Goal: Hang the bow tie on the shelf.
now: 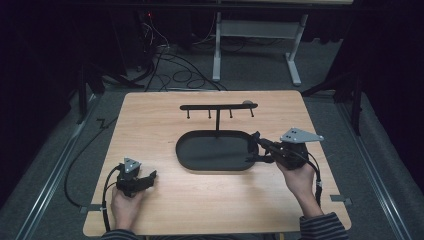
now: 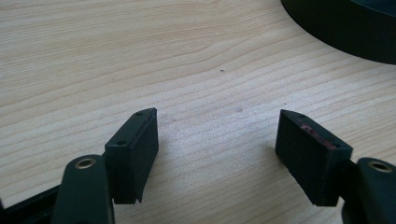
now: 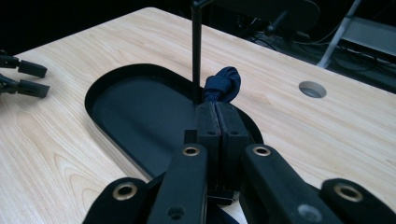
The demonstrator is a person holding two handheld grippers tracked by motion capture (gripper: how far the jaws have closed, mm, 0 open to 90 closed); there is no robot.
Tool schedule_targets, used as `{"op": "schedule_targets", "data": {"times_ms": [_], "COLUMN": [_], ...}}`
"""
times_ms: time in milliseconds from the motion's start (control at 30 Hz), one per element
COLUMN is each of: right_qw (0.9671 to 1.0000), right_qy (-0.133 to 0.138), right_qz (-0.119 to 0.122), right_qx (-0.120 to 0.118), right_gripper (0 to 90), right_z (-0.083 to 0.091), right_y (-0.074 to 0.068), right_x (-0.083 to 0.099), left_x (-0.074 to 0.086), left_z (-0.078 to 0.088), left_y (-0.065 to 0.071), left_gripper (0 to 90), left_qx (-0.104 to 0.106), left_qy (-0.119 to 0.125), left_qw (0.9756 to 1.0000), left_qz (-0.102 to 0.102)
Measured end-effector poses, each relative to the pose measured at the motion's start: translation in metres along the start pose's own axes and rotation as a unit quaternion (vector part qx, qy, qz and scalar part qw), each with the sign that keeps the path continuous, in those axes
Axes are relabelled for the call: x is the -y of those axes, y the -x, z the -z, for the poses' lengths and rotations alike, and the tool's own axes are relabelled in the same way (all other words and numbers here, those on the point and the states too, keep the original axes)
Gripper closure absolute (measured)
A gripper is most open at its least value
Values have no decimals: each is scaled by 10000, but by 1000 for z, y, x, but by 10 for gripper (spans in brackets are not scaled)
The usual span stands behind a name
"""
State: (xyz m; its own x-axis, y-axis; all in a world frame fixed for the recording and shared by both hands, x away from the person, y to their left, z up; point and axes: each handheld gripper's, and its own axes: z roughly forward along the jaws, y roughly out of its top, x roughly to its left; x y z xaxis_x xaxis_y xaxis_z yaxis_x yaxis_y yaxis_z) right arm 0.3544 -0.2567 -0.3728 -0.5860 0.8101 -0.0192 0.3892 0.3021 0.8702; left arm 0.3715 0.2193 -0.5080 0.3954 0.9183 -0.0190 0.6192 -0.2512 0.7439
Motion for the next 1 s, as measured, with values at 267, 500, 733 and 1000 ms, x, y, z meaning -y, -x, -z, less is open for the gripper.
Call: {"op": "schedule_targets", "data": {"times_ms": [267, 500, 733, 1000], "right_qw": [10000, 9999, 9998, 9998], "right_qy": [14, 56, 91, 132], "right_qz": [79, 133, 173, 161], "right_qx": [-41, -67, -65, -44], "right_gripper": [900, 900, 900, 900], "right_z": [-4, -7, -11, -13], "right_y": [-2, -1, 0, 4], "right_x": [-10, -19, -27, -34], "left_x": [0, 0, 0, 0], "left_z": [0, 0, 0, 0], "left_y": [0, 0, 0, 0], "left_gripper": [306, 306, 306, 306], "left_qx": [0, -2, -1, 3], "left_qy": [2, 3, 3, 6], "left_qw": [10000, 10000, 10000, 10000], "left_qz": [2, 4, 5, 9]}}
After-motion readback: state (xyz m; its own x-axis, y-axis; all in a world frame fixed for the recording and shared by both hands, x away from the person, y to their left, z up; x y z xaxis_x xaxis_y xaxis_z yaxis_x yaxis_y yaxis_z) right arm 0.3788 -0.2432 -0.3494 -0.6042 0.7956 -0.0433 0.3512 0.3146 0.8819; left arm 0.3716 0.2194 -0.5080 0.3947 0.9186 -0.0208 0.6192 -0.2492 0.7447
